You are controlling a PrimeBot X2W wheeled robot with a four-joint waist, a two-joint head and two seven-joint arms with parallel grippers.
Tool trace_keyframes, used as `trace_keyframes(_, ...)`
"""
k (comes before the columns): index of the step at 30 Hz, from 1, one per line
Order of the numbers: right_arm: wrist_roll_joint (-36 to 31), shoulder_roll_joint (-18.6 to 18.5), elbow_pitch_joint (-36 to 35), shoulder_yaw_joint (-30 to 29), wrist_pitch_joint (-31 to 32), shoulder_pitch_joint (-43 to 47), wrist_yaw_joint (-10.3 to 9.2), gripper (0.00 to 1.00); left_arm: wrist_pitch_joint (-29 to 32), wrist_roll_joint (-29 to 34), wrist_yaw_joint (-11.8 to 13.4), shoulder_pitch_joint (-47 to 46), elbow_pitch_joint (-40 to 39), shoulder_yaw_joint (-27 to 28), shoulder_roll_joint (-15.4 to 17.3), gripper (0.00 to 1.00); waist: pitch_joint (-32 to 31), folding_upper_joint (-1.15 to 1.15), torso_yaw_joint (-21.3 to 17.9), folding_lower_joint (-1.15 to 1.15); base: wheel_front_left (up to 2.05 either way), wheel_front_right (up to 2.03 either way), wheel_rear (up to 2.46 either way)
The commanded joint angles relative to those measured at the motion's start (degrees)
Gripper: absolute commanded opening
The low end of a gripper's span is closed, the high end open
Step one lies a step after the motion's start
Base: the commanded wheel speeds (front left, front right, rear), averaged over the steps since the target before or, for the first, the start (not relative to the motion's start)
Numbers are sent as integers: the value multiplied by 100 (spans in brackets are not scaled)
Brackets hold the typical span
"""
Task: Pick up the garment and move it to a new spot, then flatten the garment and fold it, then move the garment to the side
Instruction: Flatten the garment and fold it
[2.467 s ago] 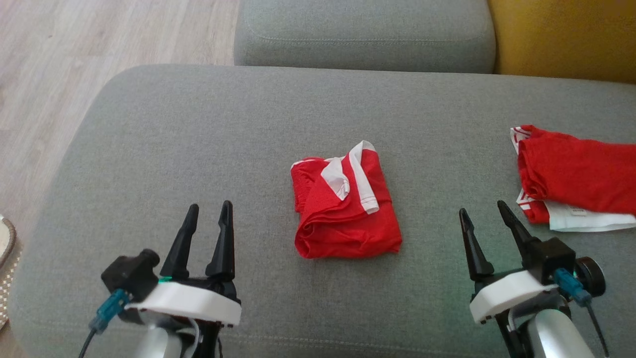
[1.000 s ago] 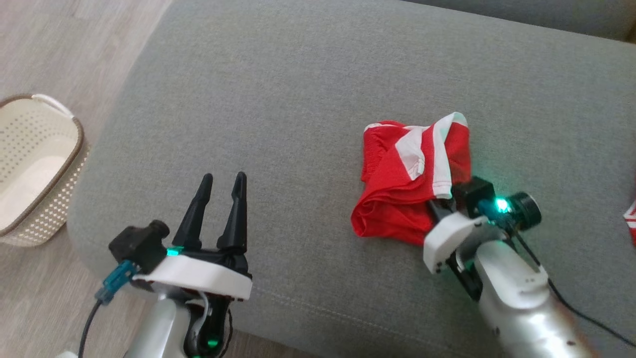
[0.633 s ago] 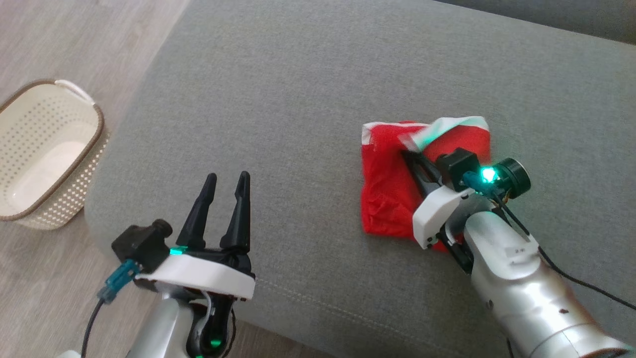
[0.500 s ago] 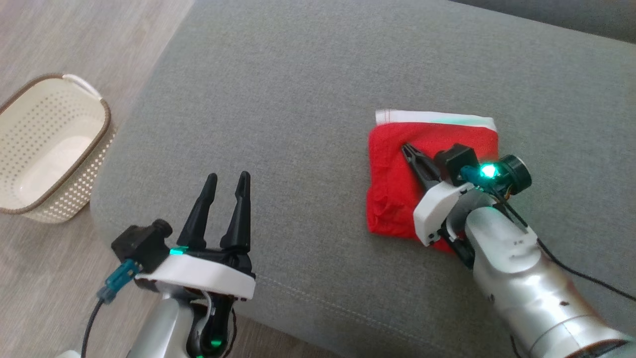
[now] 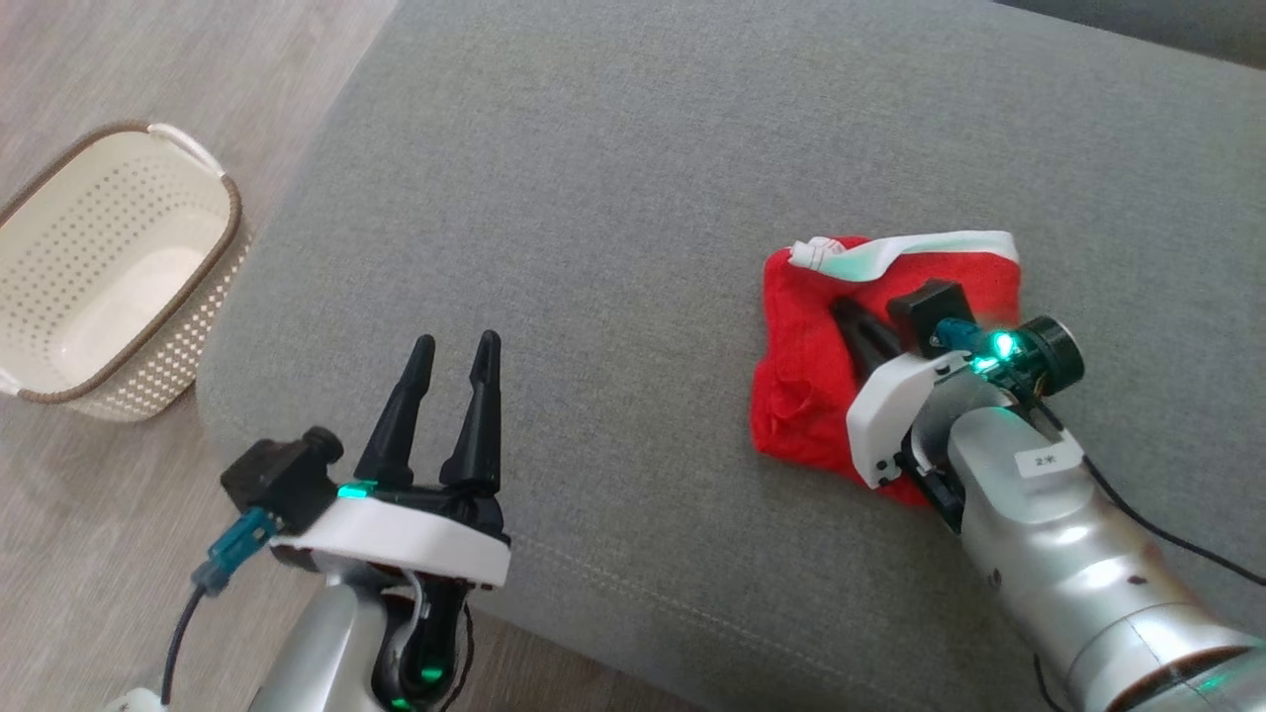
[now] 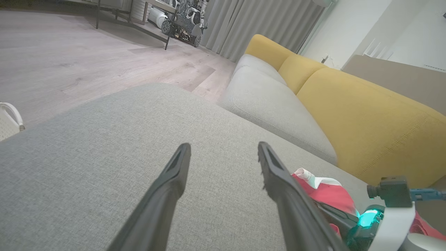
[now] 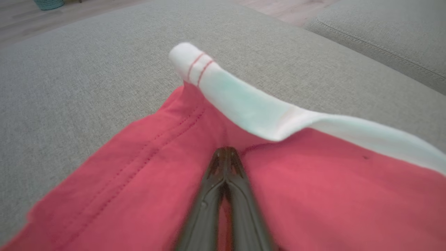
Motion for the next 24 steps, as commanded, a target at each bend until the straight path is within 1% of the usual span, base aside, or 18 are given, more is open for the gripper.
trace_keyframes(1, 53, 107, -4, 137, -17, 85, -4, 0, -45, 15, 37, -241, -171, 184, 22, 100, -32, 0, -37, 0, 0, 0, 0)
trace_keyframes(7, 325, 150, -86, 222, -249, 56, -4, 0, -45, 154, 16, -217, -153, 303, 22, 100, -251, 0, -298, 0, 0, 0, 0)
trace_keyframes(8, 423, 157, -187, 184, -318, 48, -4, 0, -45, 198, 7, -187, -144, 344, 22, 100, -362, 0, -415, 0, 0, 0, 0)
trace_keyframes(14, 578, 139, -616, 20, -406, 164, -4, 0, -45, 305, -8, -58, -135, 399, 22, 100, -703, 0, -777, 0, 0, 0, 0)
trace_keyframes(20, 515, -95, -1507, -471, -415, 568, -4, 0, -45, 345, 8, 29, -186, 432, 22, 100, -914, 0, -1095, 0, 0, 0, 0)
trace_keyframes(21, 515, -95, -1507, -471, -415, 568, -4, 0, -45, 345, 8, 29, -186, 432, 22, 100, -914, 0, -1095, 0, 0, 0, 0)
trace_keyframes(22, 452, -171, -1844, -714, -415, 800, -4, 0, -45, 361, 17, 63, -203, 436, 22, 100, -967, 0, -1200, 0, 0, 0, 0)
trace_keyframes(23, 411, -205, -2017, -851, -416, 925, -4, 0, -45, 371, 19, 79, -210, 441, 22, 100, -989, 0, -1254, 0, 0, 0, 0)
trace_keyframes(24, 411, -205, -2017, -851, -416, 925, -4, 0, -45, 371, 19, 79, -210, 441, 22, 100, -989, 0, -1254, 0, 0, 0, 0)
